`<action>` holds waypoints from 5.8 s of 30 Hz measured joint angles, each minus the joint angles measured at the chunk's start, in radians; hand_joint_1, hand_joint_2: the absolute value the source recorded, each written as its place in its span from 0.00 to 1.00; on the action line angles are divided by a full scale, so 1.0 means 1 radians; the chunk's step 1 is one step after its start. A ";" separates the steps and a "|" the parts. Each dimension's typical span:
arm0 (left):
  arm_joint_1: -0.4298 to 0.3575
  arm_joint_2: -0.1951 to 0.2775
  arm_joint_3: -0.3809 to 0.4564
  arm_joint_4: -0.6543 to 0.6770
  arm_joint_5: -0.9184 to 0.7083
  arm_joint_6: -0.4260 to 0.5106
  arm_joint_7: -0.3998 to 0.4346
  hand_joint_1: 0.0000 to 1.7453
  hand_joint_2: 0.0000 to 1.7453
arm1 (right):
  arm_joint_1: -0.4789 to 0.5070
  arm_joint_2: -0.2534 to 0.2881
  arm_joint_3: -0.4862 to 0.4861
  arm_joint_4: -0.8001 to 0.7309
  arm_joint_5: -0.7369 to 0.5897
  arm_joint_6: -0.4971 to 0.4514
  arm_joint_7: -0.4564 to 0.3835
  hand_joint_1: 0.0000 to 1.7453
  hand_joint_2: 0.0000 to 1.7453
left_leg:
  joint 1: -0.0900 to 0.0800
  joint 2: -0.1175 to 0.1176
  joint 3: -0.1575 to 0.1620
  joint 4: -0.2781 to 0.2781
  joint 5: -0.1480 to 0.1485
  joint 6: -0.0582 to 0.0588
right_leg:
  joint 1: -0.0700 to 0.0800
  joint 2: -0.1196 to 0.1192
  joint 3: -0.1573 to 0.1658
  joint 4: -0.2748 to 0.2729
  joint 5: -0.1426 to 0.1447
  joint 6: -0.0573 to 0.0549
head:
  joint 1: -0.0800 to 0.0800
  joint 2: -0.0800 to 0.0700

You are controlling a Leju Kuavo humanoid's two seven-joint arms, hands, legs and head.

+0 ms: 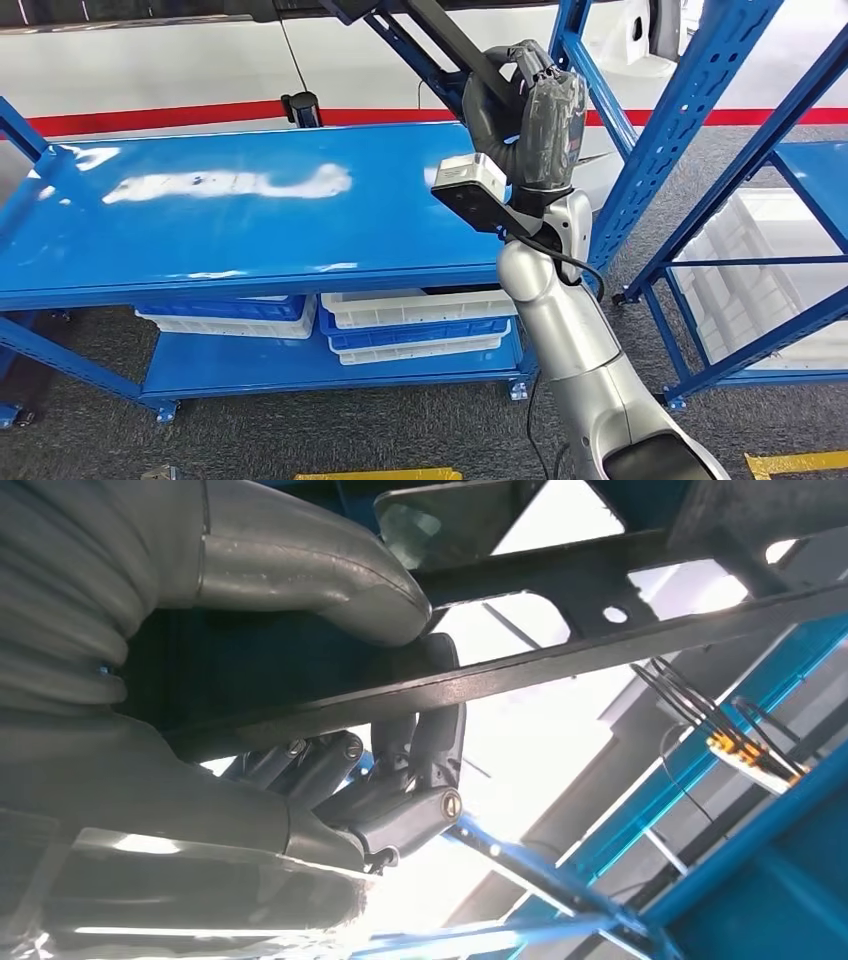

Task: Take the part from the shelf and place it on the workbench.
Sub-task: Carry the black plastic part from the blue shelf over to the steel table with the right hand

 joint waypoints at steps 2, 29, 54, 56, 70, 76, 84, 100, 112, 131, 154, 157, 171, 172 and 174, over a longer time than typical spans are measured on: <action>0.002 -0.008 0.002 0.000 0.008 -0.003 -0.015 0.00 0.00 | -0.001 -0.002 0.000 0.001 0.002 0.007 0.013 1.00 1.00 | 0.004 0.000 -0.014 0.024 -0.026 -0.011 | -0.008 -0.001 -0.008 -0.002 0.010 -0.017 | -0.002 0.000; -0.054 -0.060 0.005 -0.010 0.035 -0.044 -0.015 0.00 0.00 | 0.090 -0.084 -0.014 -0.128 -0.037 0.101 0.068 1.00 1.00 | -0.014 0.005 -0.035 -0.004 0.039 0.021 | 0.020 -0.006 0.058 -0.017 -0.046 -0.006 | 0.002 0.000; -0.065 -0.058 0.008 -0.022 0.028 -0.045 -0.017 0.00 0.00 | 0.153 -0.104 -0.078 -0.129 -0.121 0.134 0.040 1.00 1.00 | -0.001 0.006 -0.011 0.002 -0.005 0.037 | -0.002 -0.010 -0.171 0.294 -0.060 0.025 | 0.003 0.000; -0.067 -0.059 0.008 -0.022 0.025 -0.045 -0.017 0.00 0.00 | 0.164 -0.107 -0.083 -0.129 -0.122 0.134 0.039 1.00 1.00 | -0.006 0.006 -0.040 0.003 0.021 0.036 | 0.005 -0.009 -0.079 0.204 -0.030 0.026 | 0.003 0.000; -0.073 -0.061 0.007 -0.026 0.012 -0.041 -0.009 0.00 0.00 | 0.205 -0.113 -0.100 -0.135 -0.139 0.157 0.018 1.00 1.00 | 0.025 0.002 -0.087 0.275 -0.104 -0.045 | 0.002 -0.016 -0.042 -0.043 0.068 -0.042 | -0.007 0.000; -0.088 -0.058 0.006 -0.028 0.016 -0.035 -0.017 0.00 0.00 | 0.208 -0.117 -0.120 -0.134 -0.148 0.183 0.000 1.00 1.00 | 0.021 0.000 0.114 0.005 -0.118 -0.024 | 0.003 -0.018 -0.100 -0.014 0.116 0.006 | -0.005 0.000; -0.086 -0.055 0.016 -0.029 0.039 -0.035 -0.040 0.00 0.00 | 0.176 -0.130 -0.133 -0.093 -0.178 0.211 -0.026 1.00 1.00 | 0.015 0.011 -0.004 -0.003 -0.004 0.025 | -0.004 -0.013 -0.183 0.289 -0.065 0.009 | 0.006 0.000; -0.060 -0.040 0.047 -0.030 0.059 -0.037 -0.069 0.00 0.00 | 0.134 -0.097 -0.131 -0.018 -0.195 0.213 -0.042 1.00 1.00 | 0.022 0.003 -0.133 0.297 -0.113 -0.038 | 0.007 -0.011 -0.026 -0.009 0.029 -0.046 | -0.005 0.000; -0.067 -0.034 0.048 -0.033 0.056 -0.038 -0.072 0.00 0.00 | 0.130 -0.088 -0.140 -0.004 -0.196 0.208 -0.048 1.00 1.00 | 0.011 0.010 0.018 0.006 -0.026 0.034 | 0.008 -0.010 -0.146 0.178 -0.060 -0.014 | 0.007 0.000; -0.061 -0.026 0.051 -0.035 0.056 -0.041 -0.074 0.00 0.00 | 0.118 -0.082 -0.147 0.017 -0.208 0.208 -0.049 1.00 1.00 | 0.018 0.005 -0.119 0.293 -0.095 -0.034 | 0.007 -0.010 -0.041 -0.009 0.044 -0.049 | 0.001 0.000; -0.066 -0.032 0.051 -0.036 0.049 -0.041 -0.086 0.00 0.00 | 0.111 -0.099 -0.159 0.037 -0.213 0.207 -0.059 1.00 1.00 | 0.010 0.012 0.002 0.002 -0.006 -0.016 | 0.012 -0.006 -0.004 -0.011 0.019 -0.018 | 0.007 0.000; -0.066 -0.030 0.051 -0.036 0.052 -0.042 -0.089 0.00 0.00 | 0.100 -0.098 -0.159 0.040 -0.214 0.207 -0.059 1.00 1.00 | 0.013 0.007 -0.047 0.115 -0.086 -0.027 | 0.003 -0.008 -0.014 -0.021 0.040 -0.046 | 0.003 0.000; -0.056 -0.024 0.054 -0.036 0.068 -0.044 -0.104 0.00 0.00 | 0.065 -0.087 -0.158 0.085 -0.234 0.206 -0.071 1.00 1.00 | -0.004 0.005 0.056 -0.009 -0.051 -0.001 | 0.026 -0.009 -0.071 -0.015 0.090 -0.032 | 0.004 0.000; -0.055 -0.024 0.054 -0.036 0.068 -0.044 -0.104 0.00 0.00 | 0.065 -0.087 -0.158 0.088 -0.235 0.206 -0.072 1.00 1.00 | -0.006 0.006 0.053 -0.009 -0.048 0.002 | 0.025 -0.009 -0.073 -0.016 0.093 -0.029 | 0.004 0.000; -0.054 -0.023 0.055 -0.036 0.068 -0.044 -0.104 0.00 0.00 | 0.064 -0.086 -0.158 0.095 -0.236 0.206 -0.074 1.00 1.00 | -0.008 0.006 0.048 -0.009 -0.044 0.005 | 0.023 -0.009 -0.077 -0.018 0.098 -0.026 | 0.004 0.000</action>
